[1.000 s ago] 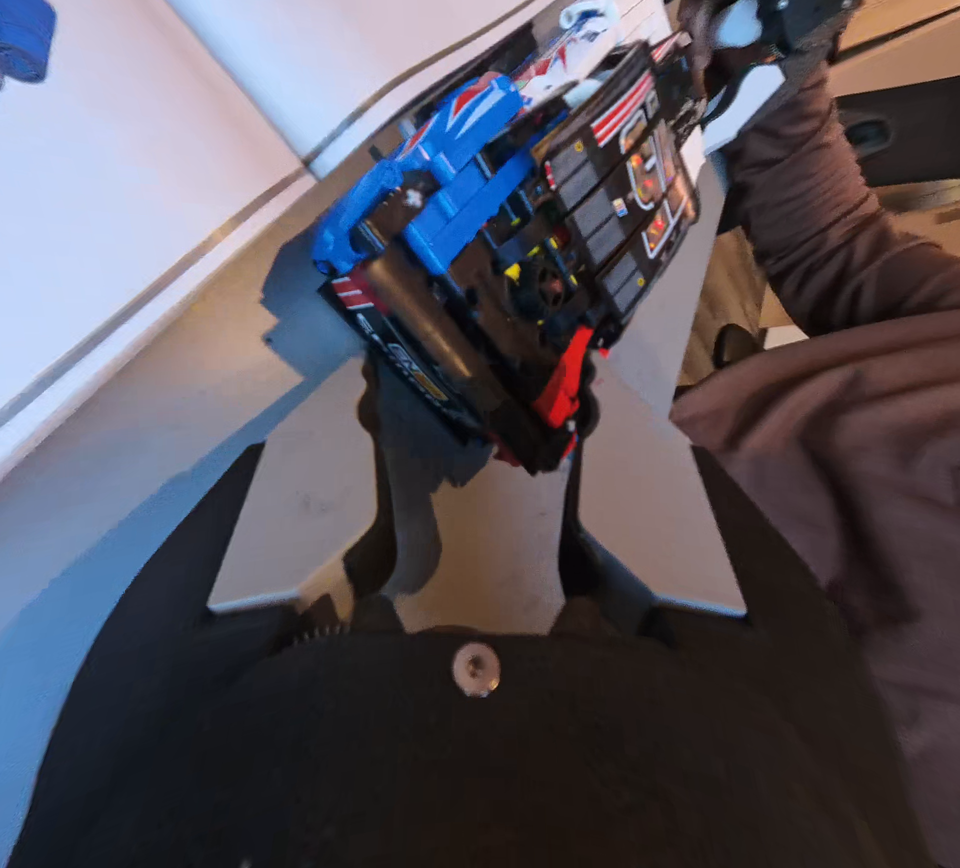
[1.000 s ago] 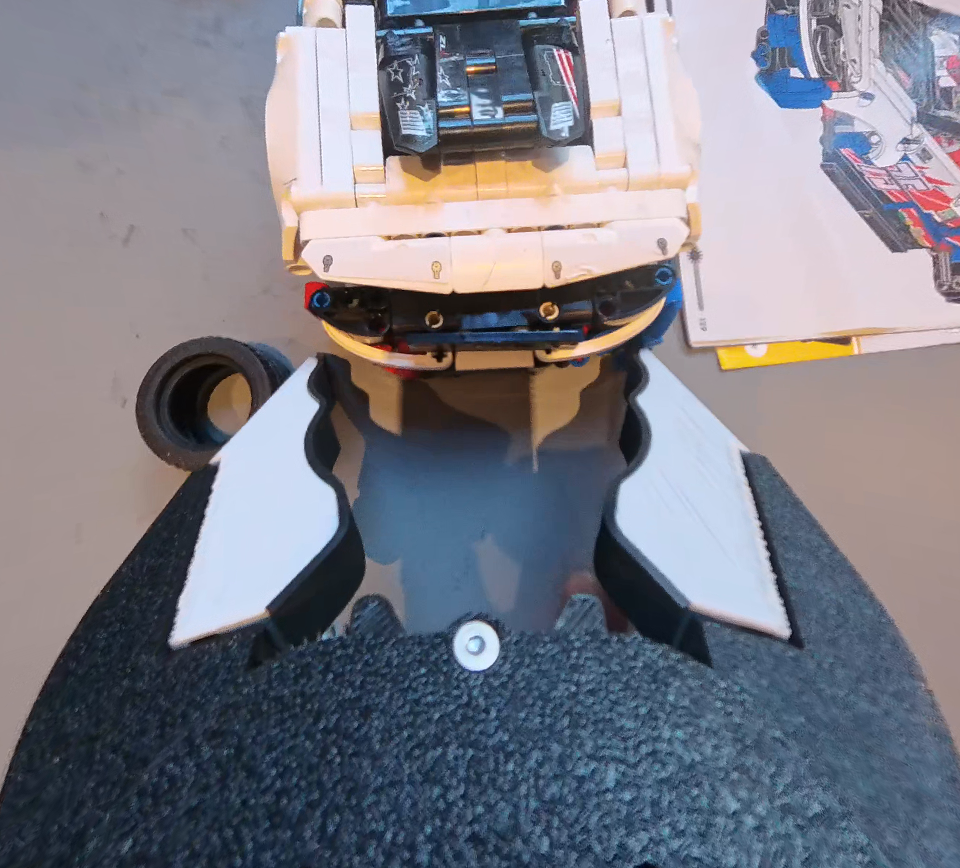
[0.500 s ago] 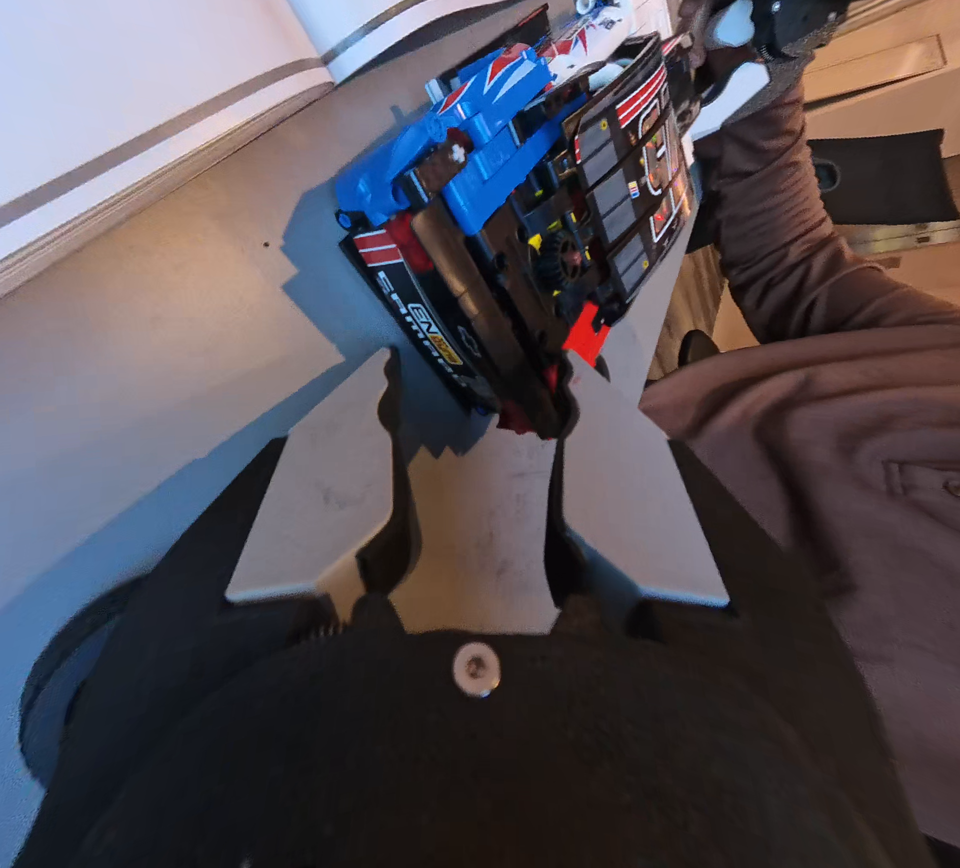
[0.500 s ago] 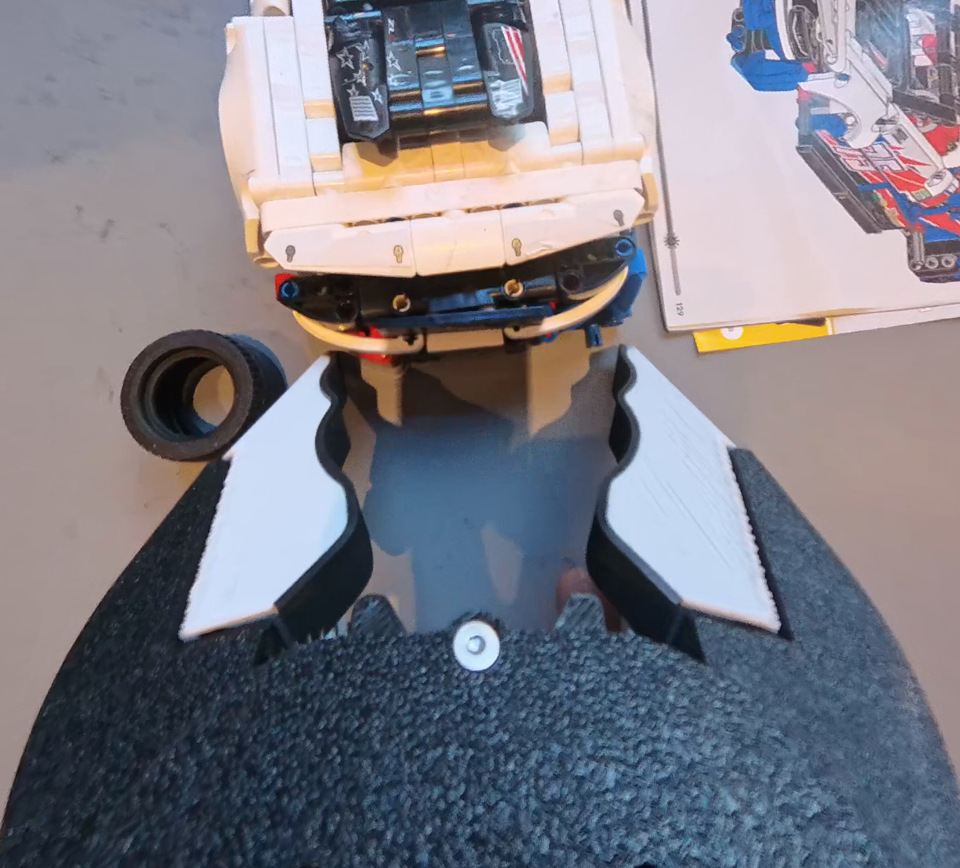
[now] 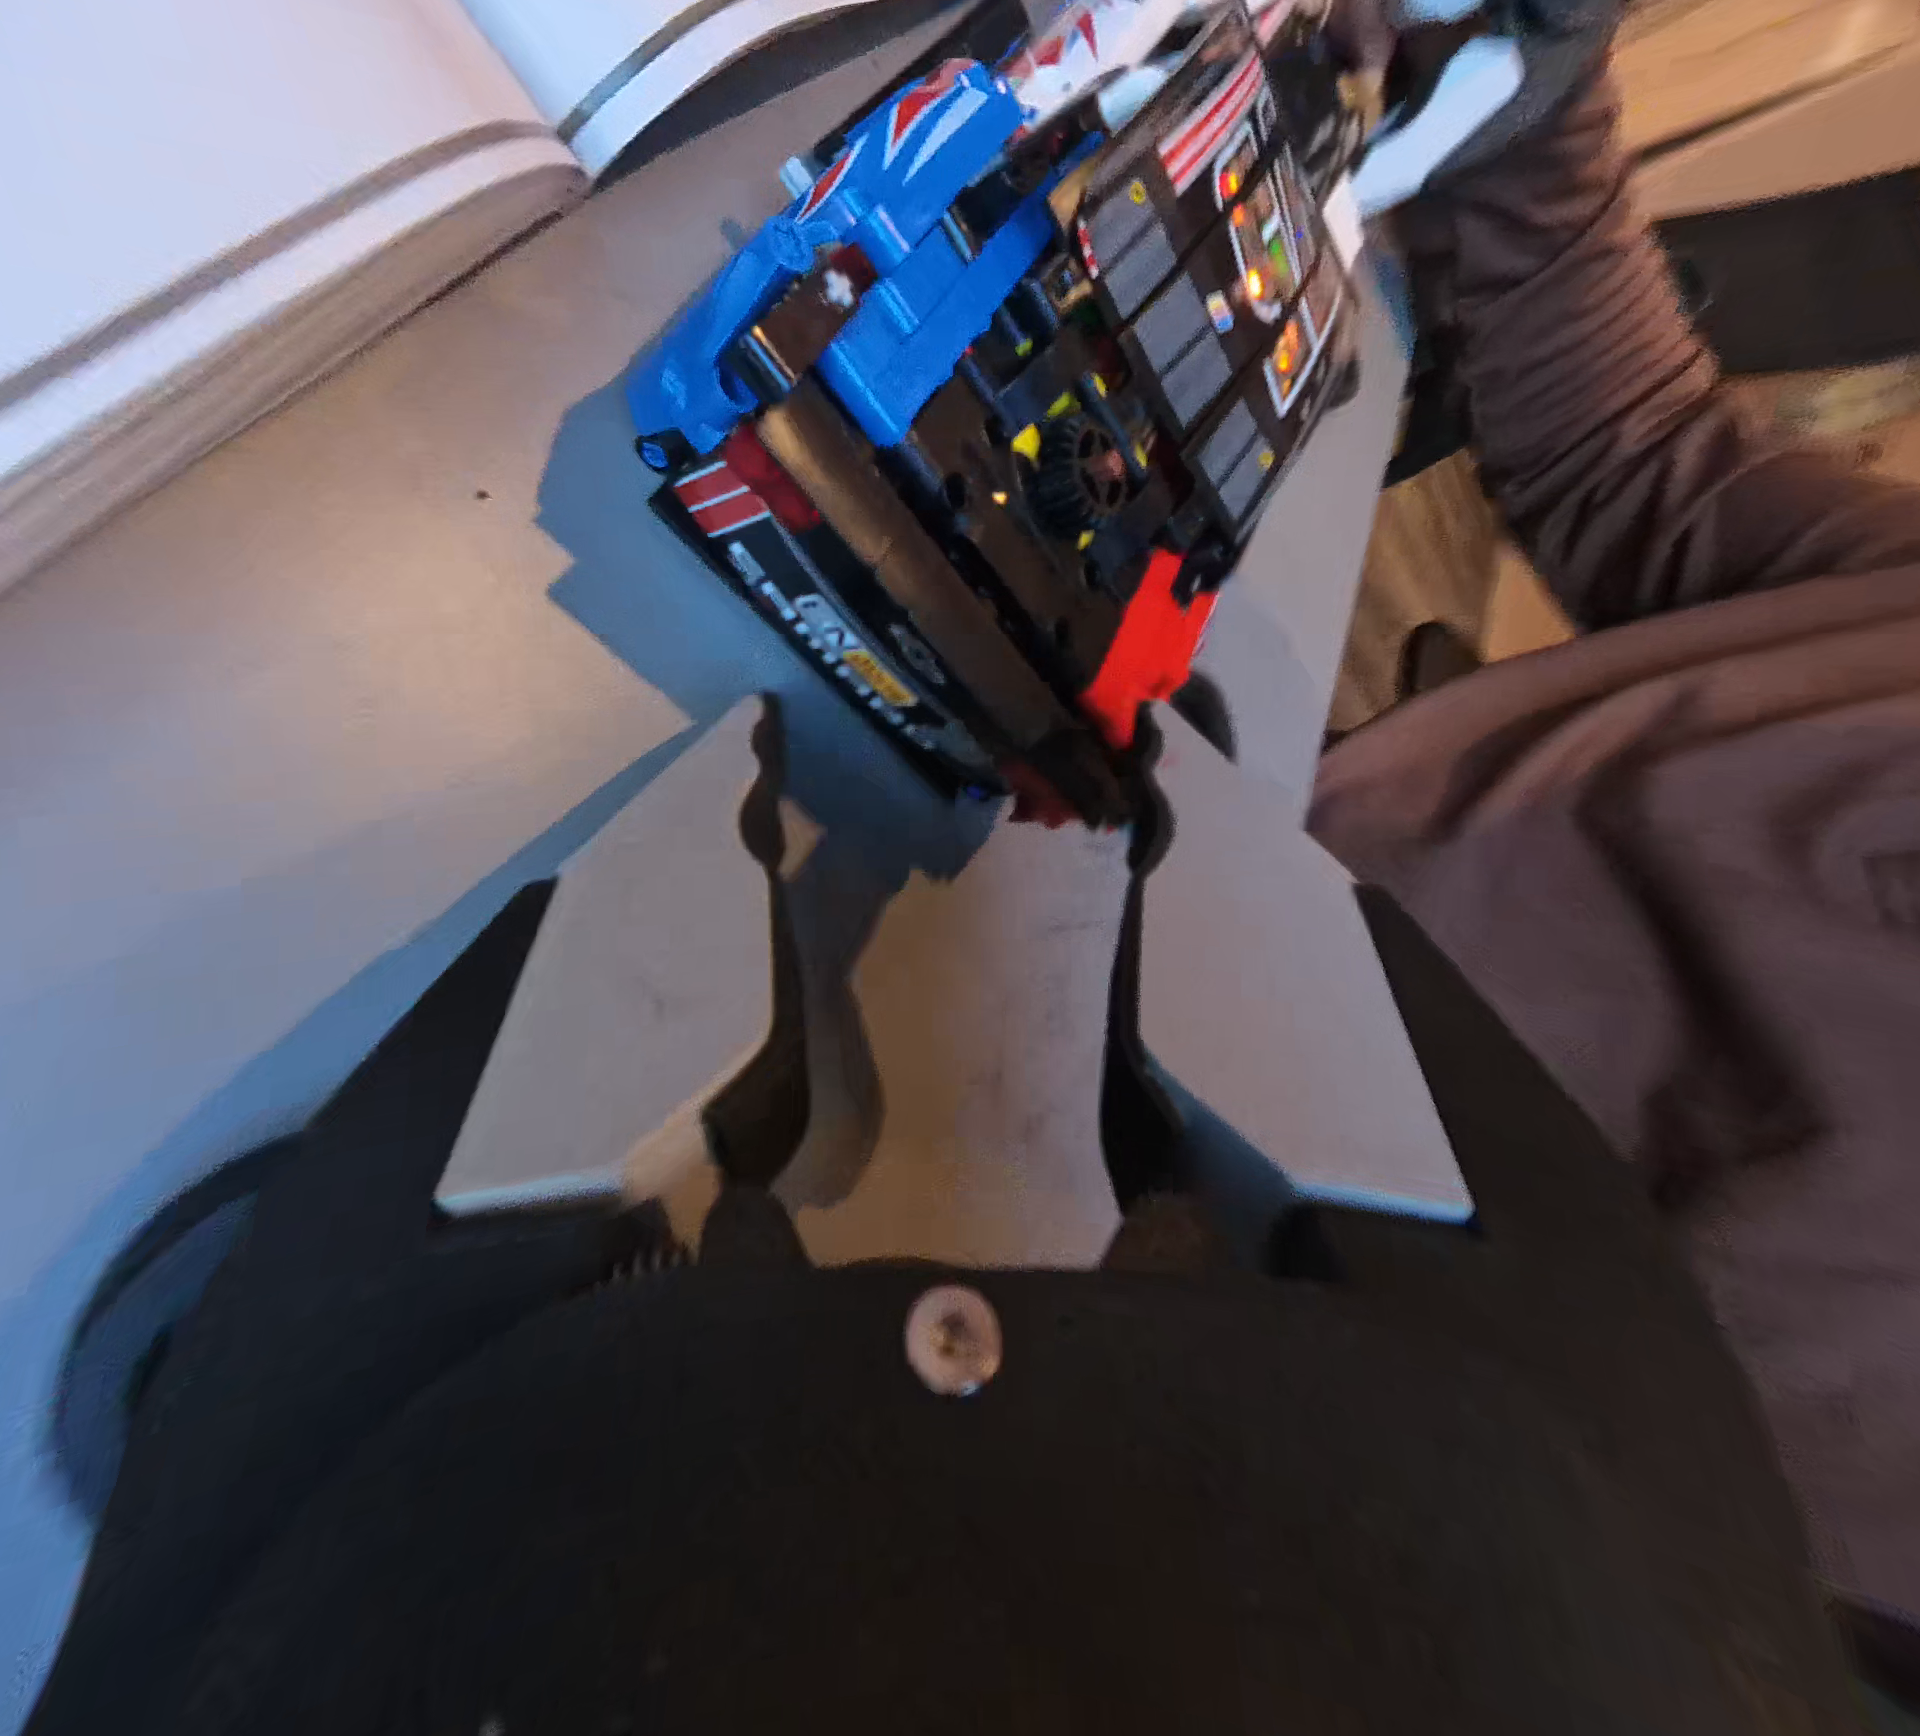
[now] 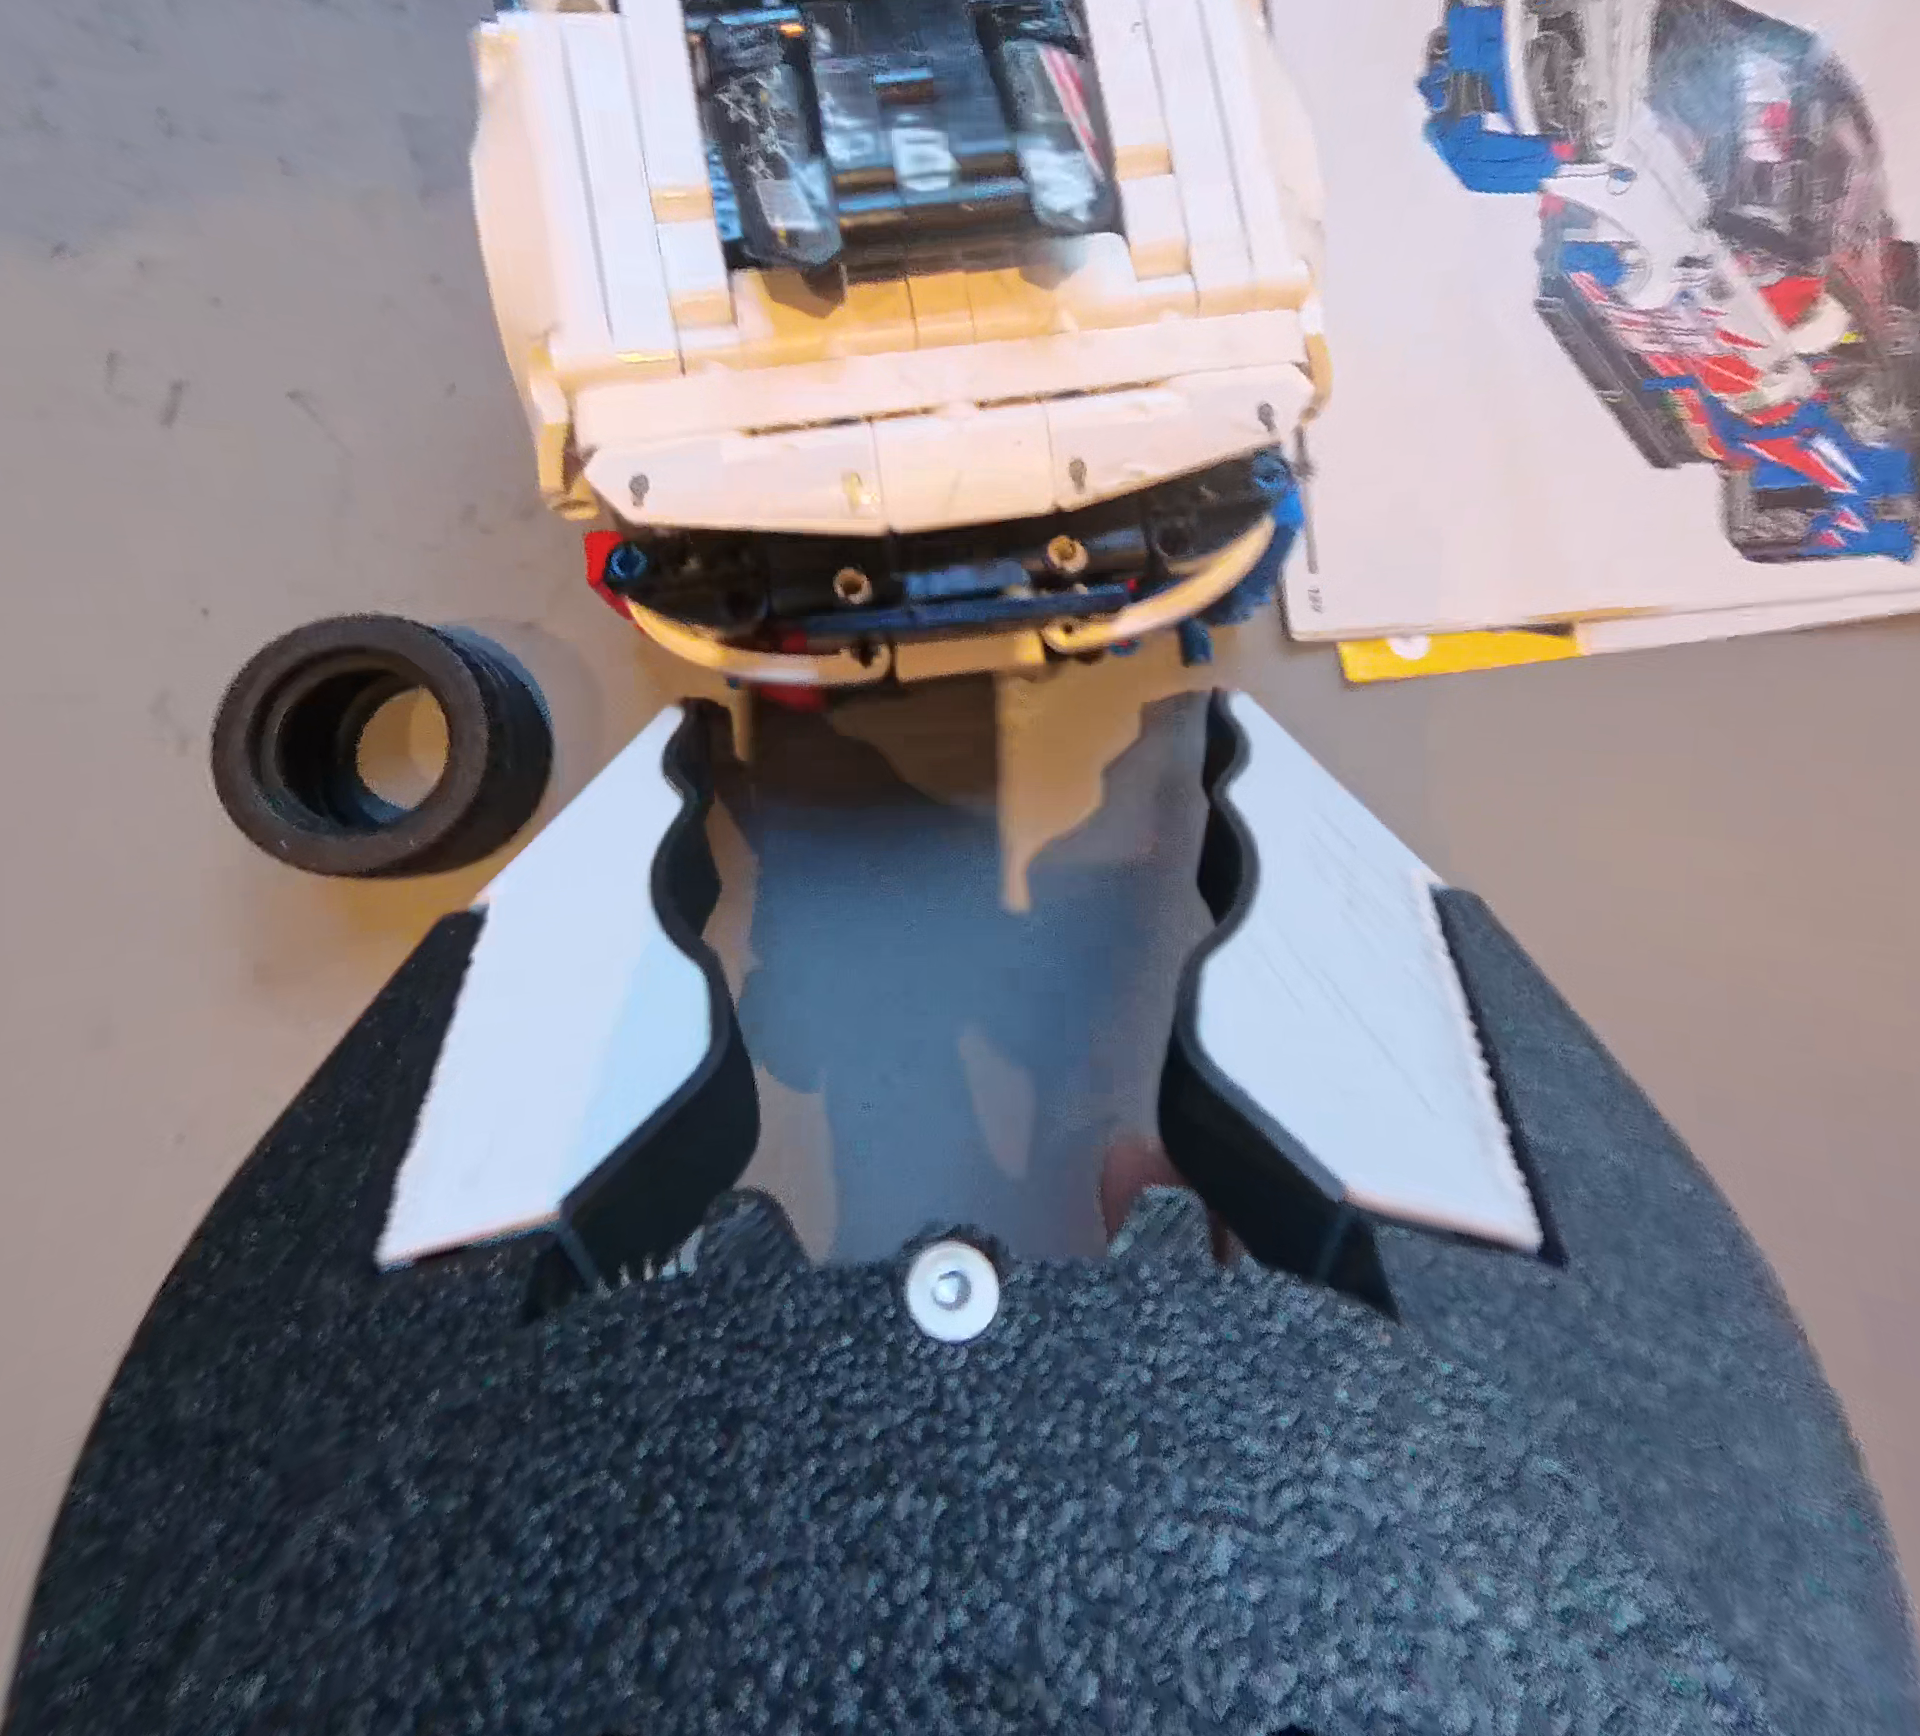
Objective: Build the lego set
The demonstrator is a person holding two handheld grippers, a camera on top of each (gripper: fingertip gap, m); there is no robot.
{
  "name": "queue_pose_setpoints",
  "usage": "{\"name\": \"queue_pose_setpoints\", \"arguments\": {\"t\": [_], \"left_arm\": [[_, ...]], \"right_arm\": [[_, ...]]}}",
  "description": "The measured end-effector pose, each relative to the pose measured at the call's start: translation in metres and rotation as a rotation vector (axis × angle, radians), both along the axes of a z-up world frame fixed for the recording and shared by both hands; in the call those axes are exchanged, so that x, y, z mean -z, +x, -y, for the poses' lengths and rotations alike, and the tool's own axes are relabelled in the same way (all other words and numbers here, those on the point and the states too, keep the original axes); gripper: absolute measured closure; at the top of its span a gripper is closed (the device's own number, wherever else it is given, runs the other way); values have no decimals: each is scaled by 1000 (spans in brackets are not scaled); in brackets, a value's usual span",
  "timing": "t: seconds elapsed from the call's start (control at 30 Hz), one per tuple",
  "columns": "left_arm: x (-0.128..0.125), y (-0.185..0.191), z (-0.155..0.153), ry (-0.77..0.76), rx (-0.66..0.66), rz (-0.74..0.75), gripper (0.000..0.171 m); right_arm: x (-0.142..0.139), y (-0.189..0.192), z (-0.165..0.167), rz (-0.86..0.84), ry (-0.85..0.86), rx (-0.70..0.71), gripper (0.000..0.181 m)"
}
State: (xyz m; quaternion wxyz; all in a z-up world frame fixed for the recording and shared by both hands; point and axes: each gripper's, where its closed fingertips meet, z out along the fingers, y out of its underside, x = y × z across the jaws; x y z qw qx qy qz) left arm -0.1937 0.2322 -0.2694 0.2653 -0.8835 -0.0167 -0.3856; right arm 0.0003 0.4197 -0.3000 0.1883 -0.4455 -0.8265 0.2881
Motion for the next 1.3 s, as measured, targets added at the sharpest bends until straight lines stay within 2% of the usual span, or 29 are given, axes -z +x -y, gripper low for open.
{"name": "queue_pose_setpoints", "arguments": {"t": [0.03, 0.1, 0.17, 0.23, 0.27, 0.33, 0.4, 0.53, 0.7, 0.9, 1.0, 1.1, 1.3], "left_arm": [[0, -5, 6, 52, 42, -80, 100], [10, -24, 15, 131, 98, -332, 81], [17, -38, 21, 175, 177, -531, 80], [9, -40, 19, 267, 259, -613, 68], [4, -42, 15, 299, 281, -644, 75], [-1, -39, 9, 337, 351, -674, 73], [6, -37, 7, 316, 429, -724, 71], [28, -29, 5, 273, 541, -773, 69], [32, -8, -10, 352, 519, -669, 74], [32, -3, -10, 374, 529, -666, 72], [33, -11, -4, 345, 516, -698, 59], [36, -7, 1, 350, 504, -688, 45], [36, 3, -7, 337, 503, -688, 45]], "right_arm": [[-1, 2, -5, -8, -3, 16, 82], [-4, 4, -11, -5, -45, 42, 78], [-6, 4, -10, -29, -54, 22, 78], [-2, 1, -11, -33, -12, -5, 79], [0, 0, -11, -22, 3, -15, 80], [3, -1, -8, 11, -15, -36, 79], [5, -1, -6, 40, -31, -44, 75], [6, -5, -6, 37, -24, -54, 68], [7, -11, 5, 34, -67, -79, 69], [7, -12, 6, 6, -90, -53, 69], [5, -7, -5, 12, -45, -47, 70], [-2, -7, -8, 3, -79, -52, 70], [6, -15, 4, 16, -97, -97, 67]]}}
